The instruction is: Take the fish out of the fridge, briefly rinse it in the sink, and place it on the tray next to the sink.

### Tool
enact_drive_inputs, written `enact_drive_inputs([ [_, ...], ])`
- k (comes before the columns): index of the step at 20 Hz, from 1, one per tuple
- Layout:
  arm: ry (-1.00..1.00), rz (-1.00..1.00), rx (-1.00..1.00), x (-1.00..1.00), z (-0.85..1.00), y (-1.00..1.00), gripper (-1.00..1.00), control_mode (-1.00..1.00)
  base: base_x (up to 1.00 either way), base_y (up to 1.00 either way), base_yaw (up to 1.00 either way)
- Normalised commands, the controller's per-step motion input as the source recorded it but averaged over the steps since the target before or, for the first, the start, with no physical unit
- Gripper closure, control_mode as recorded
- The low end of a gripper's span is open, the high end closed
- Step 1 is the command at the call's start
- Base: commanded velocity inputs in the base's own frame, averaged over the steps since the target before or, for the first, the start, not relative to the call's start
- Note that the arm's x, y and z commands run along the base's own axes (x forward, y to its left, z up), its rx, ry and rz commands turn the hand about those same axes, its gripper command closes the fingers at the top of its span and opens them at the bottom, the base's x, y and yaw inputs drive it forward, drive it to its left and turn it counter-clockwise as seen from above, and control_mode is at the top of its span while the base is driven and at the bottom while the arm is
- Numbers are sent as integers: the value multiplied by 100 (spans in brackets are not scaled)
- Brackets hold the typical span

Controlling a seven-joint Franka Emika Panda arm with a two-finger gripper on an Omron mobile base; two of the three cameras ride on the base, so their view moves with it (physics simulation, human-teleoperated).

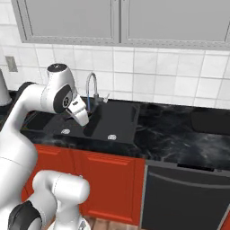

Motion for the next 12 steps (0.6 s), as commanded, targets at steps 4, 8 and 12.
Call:
enact_drive_inputs([
  [4,0,0,0,0,0,0,100,100,75,-10,-2],
  [8,0,0,0,0,0,0,100,100,58,-34,0],
  [12,0,0,0,0,0,0,100,100,12,-49,6],
])
